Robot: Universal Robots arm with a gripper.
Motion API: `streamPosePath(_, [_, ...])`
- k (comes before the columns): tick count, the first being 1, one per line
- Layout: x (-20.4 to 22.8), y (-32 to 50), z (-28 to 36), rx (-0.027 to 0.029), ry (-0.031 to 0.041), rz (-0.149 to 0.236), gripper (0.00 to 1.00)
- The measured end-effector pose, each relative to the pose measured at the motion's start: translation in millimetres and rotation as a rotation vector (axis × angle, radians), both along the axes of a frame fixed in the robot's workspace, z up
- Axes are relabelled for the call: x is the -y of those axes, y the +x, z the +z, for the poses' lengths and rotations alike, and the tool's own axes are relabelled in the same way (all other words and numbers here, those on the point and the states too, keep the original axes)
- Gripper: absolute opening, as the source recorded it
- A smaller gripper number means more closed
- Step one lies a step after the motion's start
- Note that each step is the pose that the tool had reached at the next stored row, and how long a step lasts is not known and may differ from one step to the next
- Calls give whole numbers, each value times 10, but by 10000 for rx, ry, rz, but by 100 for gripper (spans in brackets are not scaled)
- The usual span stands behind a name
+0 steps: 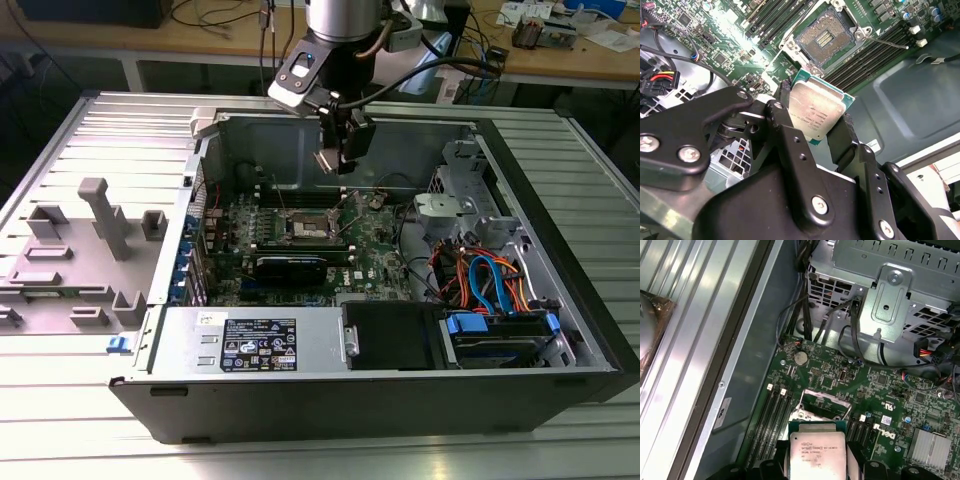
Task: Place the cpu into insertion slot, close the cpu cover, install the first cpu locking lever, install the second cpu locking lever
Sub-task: 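Place the cpu into insertion slot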
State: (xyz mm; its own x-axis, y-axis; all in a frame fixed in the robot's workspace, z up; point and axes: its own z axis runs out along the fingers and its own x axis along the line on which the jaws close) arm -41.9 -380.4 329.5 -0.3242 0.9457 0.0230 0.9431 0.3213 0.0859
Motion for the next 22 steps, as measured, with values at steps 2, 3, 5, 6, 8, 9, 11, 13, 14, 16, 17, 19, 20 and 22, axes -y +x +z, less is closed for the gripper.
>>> streamPosePath(2, [0,0,0,0,-1,-2,54])
streamPosePath(3, [0,0,0,-1,0,-2,54])
streamPosePath(5, [0,0,0,0,-1,-2,54])
streamPosePath(6, [0,0,0,0,0,-3,54])
streamPosePath(8, [0,-1,0,0,-1,-3,54])
streamPosePath(9, [0,-2,0,-1,-1,-2,54])
streamPosePath(11, [0,-4,-1,-1,-1,-5,54])
streamPosePath(13, [-1,-10,-9,1,3,-26,54])
streamPosePath(14, [0,-10,-12,0,0,-86,54])
streamPosePath(16, [0,-12,-20,0,0,-242,54])
streamPosePath(17, [0,-13,-23,0,0,-324,54])
streamPosePath(19, [0,-14,-29,-1,-1,-512,54])
streamPosePath(20, [0,-14,-32,0,-1,-607,54])
streamPosePath(22, [0,-16,-37,-1,-1,-788,54])
